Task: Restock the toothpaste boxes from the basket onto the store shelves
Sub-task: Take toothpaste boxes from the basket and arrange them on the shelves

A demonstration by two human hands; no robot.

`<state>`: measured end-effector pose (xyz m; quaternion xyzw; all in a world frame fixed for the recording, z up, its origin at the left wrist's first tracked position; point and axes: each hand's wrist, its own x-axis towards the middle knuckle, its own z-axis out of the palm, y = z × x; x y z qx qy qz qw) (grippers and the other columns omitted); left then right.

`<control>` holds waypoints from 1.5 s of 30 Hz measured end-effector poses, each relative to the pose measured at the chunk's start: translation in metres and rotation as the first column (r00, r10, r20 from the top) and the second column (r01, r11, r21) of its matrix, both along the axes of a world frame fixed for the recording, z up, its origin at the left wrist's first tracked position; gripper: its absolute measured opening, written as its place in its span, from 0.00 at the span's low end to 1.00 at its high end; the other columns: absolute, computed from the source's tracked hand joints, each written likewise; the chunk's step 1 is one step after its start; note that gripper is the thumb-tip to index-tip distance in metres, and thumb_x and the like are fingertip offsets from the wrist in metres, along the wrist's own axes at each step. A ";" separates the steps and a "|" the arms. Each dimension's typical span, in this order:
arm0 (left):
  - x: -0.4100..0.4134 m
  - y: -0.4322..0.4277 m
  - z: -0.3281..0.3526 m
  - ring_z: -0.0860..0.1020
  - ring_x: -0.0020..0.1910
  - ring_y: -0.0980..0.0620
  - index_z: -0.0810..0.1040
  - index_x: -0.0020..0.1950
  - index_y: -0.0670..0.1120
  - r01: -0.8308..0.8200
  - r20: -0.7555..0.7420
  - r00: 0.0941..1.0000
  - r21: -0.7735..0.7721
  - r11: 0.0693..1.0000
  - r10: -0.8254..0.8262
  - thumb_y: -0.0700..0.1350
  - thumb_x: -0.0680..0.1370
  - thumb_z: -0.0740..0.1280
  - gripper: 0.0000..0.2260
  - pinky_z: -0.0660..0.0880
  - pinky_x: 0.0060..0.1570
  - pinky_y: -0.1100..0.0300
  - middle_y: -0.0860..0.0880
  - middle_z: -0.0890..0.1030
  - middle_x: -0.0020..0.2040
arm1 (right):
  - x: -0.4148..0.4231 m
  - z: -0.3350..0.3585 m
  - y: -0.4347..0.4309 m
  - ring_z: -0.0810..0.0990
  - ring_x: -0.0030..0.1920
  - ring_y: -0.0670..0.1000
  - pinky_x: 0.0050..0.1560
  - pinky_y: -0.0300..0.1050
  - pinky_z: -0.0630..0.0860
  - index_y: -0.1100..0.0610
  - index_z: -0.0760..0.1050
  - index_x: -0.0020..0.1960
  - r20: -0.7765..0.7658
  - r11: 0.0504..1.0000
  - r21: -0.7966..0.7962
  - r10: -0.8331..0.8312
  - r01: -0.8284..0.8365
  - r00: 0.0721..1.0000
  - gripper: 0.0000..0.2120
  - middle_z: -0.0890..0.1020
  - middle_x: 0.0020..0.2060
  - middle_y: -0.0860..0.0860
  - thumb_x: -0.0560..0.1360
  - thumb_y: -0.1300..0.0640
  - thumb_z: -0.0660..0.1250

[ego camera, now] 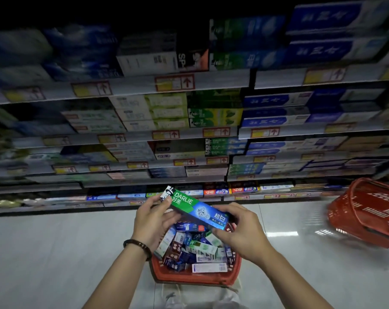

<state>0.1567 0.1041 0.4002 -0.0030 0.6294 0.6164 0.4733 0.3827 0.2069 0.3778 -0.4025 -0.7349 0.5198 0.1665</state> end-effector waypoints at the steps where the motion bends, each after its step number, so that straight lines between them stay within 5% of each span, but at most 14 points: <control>1: 0.000 0.001 0.007 0.87 0.53 0.39 0.75 0.67 0.41 -0.007 0.002 1.000 0.007 1.000 0.007 0.39 0.82 0.70 0.14 0.85 0.50 0.50 0.38 0.87 0.54 | 0.000 0.005 0.003 0.82 0.58 0.42 0.58 0.44 0.81 0.44 0.83 0.64 -0.013 1.000 -0.005 0.003 -0.003 1.000 0.25 0.82 0.54 0.36 0.68 0.53 0.82; 13: 0.010 0.016 0.083 0.86 0.54 0.38 0.76 0.67 0.41 -0.069 -0.014 0.997 0.131 0.989 0.072 0.38 0.81 0.71 0.15 0.81 0.57 0.43 0.38 0.87 0.56 | 0.007 0.076 0.043 0.85 0.59 0.48 0.59 0.53 0.84 0.47 0.84 0.60 -0.231 0.997 -0.073 -0.035 0.018 0.972 0.24 0.86 0.56 0.44 0.68 0.63 0.83; 21: 0.021 0.027 0.111 0.86 0.56 0.36 0.77 0.62 0.41 -0.085 -0.015 0.996 0.232 0.969 0.091 0.36 0.80 0.70 0.10 0.86 0.47 0.48 0.37 0.86 0.58 | 0.022 0.109 0.069 0.84 0.60 0.50 0.54 0.56 0.85 0.43 0.85 0.59 -0.299 0.996 -0.094 -0.035 0.007 0.954 0.24 0.86 0.57 0.45 0.68 0.61 0.85; 26: 0.033 0.034 0.119 0.84 0.57 0.33 0.77 0.62 0.41 -0.114 -0.044 0.991 0.241 0.964 0.128 0.41 0.71 0.75 0.20 0.85 0.48 0.47 0.36 0.84 0.61 | 0.033 0.115 0.078 0.83 0.54 0.66 0.51 0.67 0.84 0.44 0.85 0.59 -0.365 0.988 -0.152 -0.089 0.035 0.927 0.25 0.86 0.54 0.53 0.65 0.58 0.86; 29: 0.044 0.036 0.124 0.85 0.57 0.34 0.77 0.62 0.41 -0.117 -0.051 0.990 0.253 0.960 0.134 0.41 0.71 0.75 0.21 0.86 0.49 0.46 0.36 0.84 0.61 | 0.039 0.120 0.085 0.82 0.54 0.67 0.51 0.68 0.84 0.44 0.85 0.57 -0.378 0.985 -0.171 -0.095 0.032 0.921 0.24 0.87 0.52 0.53 0.66 0.60 0.86; 37: 0.065 0.048 0.136 0.83 0.58 0.31 0.76 0.58 0.41 -0.171 -0.027 0.982 0.298 0.939 0.187 0.36 0.79 0.71 0.09 0.86 0.43 0.49 0.39 0.83 0.51 | 0.050 0.134 0.097 0.82 0.54 0.68 0.53 0.67 0.83 0.48 0.85 0.59 -0.424 0.984 -0.161 -0.139 0.076 0.895 0.24 0.87 0.53 0.54 0.67 0.63 0.85; 45: 0.052 0.058 0.141 0.85 0.55 0.36 0.77 0.60 0.42 -0.149 -0.033 0.985 0.332 0.931 0.170 0.40 0.74 0.75 0.16 0.85 0.49 0.45 0.30 0.80 0.64 | 0.045 0.148 0.089 0.83 0.55 0.68 0.56 0.67 0.83 0.46 0.85 0.60 -0.459 0.971 -0.157 -0.233 0.180 0.857 0.25 0.87 0.55 0.54 0.66 0.63 0.85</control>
